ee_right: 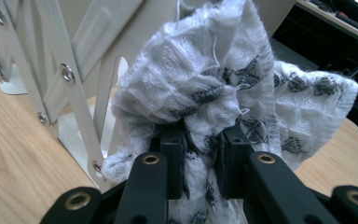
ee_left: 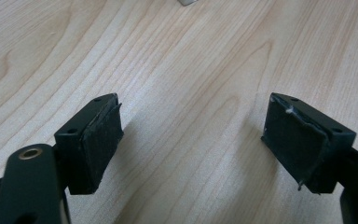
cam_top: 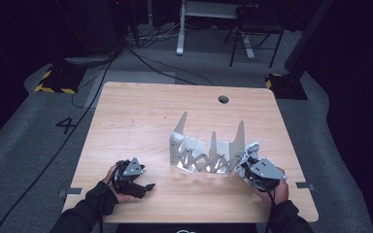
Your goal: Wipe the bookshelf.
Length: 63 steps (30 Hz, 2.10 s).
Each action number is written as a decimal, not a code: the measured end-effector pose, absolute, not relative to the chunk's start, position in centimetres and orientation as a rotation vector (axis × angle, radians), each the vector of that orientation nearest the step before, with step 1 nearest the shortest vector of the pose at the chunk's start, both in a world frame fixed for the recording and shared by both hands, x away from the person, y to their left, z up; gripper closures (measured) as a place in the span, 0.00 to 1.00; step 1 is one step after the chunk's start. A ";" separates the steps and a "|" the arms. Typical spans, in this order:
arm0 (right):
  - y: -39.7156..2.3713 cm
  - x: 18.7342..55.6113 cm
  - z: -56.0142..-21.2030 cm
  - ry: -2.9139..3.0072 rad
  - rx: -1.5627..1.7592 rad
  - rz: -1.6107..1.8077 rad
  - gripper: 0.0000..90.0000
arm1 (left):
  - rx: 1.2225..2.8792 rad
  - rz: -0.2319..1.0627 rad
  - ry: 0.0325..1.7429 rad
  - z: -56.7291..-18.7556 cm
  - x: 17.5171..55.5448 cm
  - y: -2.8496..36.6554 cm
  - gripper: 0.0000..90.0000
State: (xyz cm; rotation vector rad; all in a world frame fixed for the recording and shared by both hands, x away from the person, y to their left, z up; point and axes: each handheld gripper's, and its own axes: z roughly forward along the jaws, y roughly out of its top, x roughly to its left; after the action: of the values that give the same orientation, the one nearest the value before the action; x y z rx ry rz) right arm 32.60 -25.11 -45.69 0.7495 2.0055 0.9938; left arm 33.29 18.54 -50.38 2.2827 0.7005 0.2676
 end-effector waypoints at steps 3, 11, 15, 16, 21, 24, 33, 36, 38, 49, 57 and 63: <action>-24.3 33.4 -45.9 2.008 0.755 0.993 0.84 | 2.282 0.268 0.704 -50.4 33.3 18.5 0.22; -21.9 35.0 -46.0 2.032 0.730 1.000 0.84 | 2.281 0.267 0.705 -50.4 33.3 18.5 0.22; -20.6 35.9 -46.0 2.043 0.715 1.009 0.84 | 2.281 0.267 0.706 -50.4 33.3 18.5 0.22; -20.3 36.0 -46.0 2.044 0.713 1.010 0.84 | 2.280 0.267 0.705 -50.4 33.3 18.5 0.22; -18.6 36.3 -46.2 2.093 0.671 1.000 0.84 | 2.283 0.268 0.701 -50.4 33.3 18.5 0.22; -18.2 36.1 -47.0 2.168 0.655 0.966 0.84 | 2.283 0.269 0.702 -50.4 33.3 18.5 0.22; -18.1 35.5 -48.9 2.318 0.613 0.889 0.83 | 2.282 0.269 0.705 -50.4 33.3 18.5 0.22; -18.2 35.5 -48.5 2.299 0.605 0.901 0.83 | 2.282 0.270 0.706 -50.4 33.3 18.5 0.22; -18.3 35.7 -47.9 2.263 0.613 0.928 0.83 | 2.282 0.269 0.706 -50.4 33.3 18.5 0.22; -19.2 34.5 -42.2 2.054 0.576 1.093 0.83 | 2.283 0.269 0.705 -50.4 33.3 18.5 0.22; -20.8 35.4 -41.6 2.017 0.613 1.037 0.82 | 2.282 0.269 0.705 -50.4 33.3 18.5 0.22; -23.2 36.6 -43.0 2.054 0.715 0.979 0.82 | 2.282 0.269 0.705 -50.4 33.3 18.5 0.22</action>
State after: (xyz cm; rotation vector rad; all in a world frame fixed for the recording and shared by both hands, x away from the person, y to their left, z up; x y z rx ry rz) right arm 36.63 -23.19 -42.99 0.7145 2.0536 0.9786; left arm 33.27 18.52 -50.39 2.2821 0.7053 0.2689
